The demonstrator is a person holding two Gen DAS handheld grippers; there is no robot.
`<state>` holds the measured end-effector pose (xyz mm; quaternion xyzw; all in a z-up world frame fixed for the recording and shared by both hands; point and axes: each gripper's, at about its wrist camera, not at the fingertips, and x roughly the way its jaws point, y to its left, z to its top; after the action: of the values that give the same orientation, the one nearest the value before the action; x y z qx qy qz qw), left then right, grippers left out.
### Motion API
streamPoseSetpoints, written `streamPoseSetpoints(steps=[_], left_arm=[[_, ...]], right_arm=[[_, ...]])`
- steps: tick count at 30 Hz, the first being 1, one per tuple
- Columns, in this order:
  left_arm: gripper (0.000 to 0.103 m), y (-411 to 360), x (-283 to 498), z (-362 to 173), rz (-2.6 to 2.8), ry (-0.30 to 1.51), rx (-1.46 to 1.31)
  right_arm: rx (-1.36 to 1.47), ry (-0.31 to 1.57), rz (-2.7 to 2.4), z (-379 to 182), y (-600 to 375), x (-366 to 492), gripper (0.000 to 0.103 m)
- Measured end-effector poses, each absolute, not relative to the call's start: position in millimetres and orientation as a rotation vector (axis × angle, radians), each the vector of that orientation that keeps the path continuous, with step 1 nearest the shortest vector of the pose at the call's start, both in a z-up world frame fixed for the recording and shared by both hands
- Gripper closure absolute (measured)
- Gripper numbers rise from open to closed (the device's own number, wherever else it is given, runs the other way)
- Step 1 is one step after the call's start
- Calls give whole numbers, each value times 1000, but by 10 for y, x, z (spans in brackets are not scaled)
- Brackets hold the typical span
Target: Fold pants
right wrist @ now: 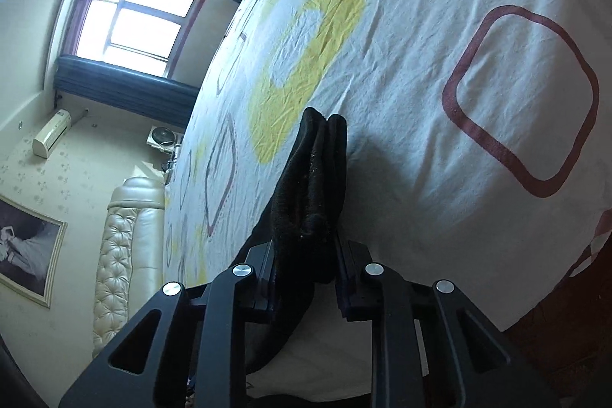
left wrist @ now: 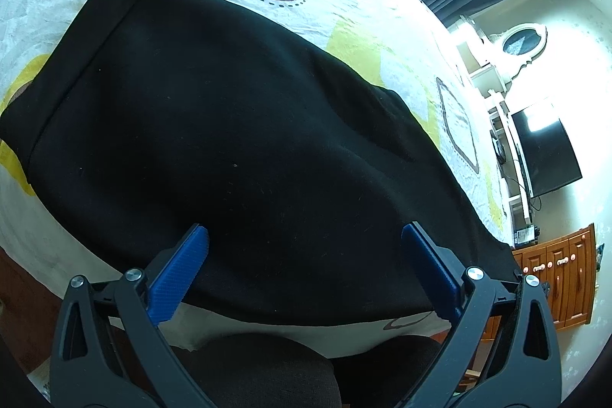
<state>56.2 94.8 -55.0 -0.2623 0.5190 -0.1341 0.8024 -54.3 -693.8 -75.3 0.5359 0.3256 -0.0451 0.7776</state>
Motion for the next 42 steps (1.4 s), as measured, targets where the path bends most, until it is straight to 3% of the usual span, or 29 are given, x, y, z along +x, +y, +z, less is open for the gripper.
streamPoseSetpoints(steps=[18, 30, 42], left_arm=[[3, 959, 562, -504, -260, 1124, -597], [3, 969, 584, -492, -251, 1127, -606], [3, 986, 574, -486, -248, 1129, -622]], right_arm=[[833, 665, 253, 698, -5161, 299, 80], [597, 859, 321, 365, -3701, 814, 80], [481, 962, 306, -33, -2961, 914, 80]])
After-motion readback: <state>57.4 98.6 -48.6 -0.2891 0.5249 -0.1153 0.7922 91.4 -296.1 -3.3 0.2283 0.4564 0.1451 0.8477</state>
